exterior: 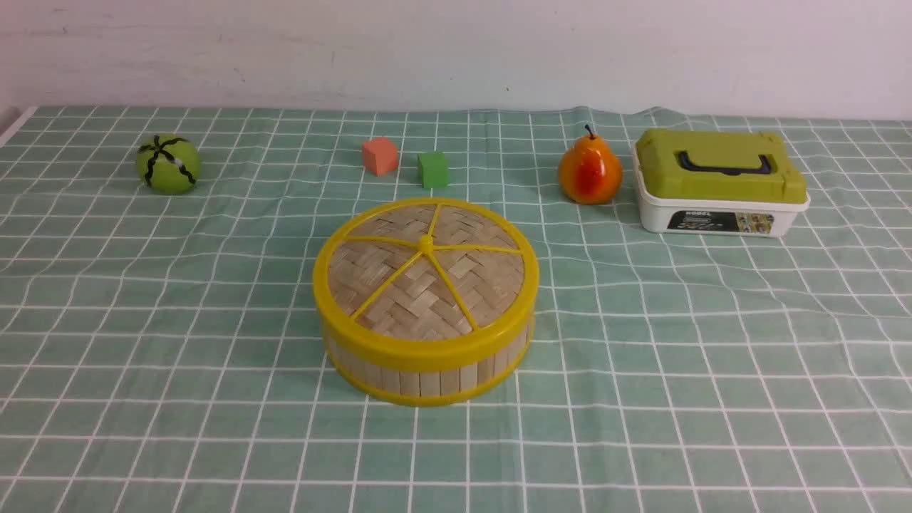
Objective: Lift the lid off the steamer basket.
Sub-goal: Use the left arm to lift the lid of the steamer
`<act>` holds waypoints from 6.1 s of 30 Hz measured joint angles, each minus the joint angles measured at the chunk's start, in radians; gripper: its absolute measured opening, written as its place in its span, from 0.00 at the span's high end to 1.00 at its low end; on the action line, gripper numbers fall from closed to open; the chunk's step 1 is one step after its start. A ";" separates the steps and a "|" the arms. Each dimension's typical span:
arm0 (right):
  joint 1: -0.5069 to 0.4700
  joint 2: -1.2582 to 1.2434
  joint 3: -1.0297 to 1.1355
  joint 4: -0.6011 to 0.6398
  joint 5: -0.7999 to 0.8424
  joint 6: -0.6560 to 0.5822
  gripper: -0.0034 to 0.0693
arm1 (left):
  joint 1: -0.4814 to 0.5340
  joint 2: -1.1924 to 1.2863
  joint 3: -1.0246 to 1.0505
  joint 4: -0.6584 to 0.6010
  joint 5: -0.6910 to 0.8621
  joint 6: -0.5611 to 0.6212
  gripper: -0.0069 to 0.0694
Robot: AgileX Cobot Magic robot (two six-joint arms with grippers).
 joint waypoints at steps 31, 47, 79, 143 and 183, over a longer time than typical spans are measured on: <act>0.000 0.000 0.000 0.000 0.000 0.000 0.62 | 0.000 0.000 0.000 0.000 0.000 0.000 0.77; 0.000 0.000 0.000 0.000 0.000 0.000 0.62 | 0.000 0.000 0.000 0.000 0.000 0.000 0.77; 0.000 0.000 0.000 0.000 0.000 0.000 0.62 | 0.000 0.000 0.000 -0.905 -0.154 -0.495 0.74; 0.000 0.000 0.000 0.000 0.000 0.000 0.62 | -0.440 2.151 -2.112 0.200 0.808 -0.199 0.60; 0.000 0.000 0.000 0.000 0.000 0.000 0.62 | -0.439 2.228 -2.124 0.218 0.705 -0.199 0.76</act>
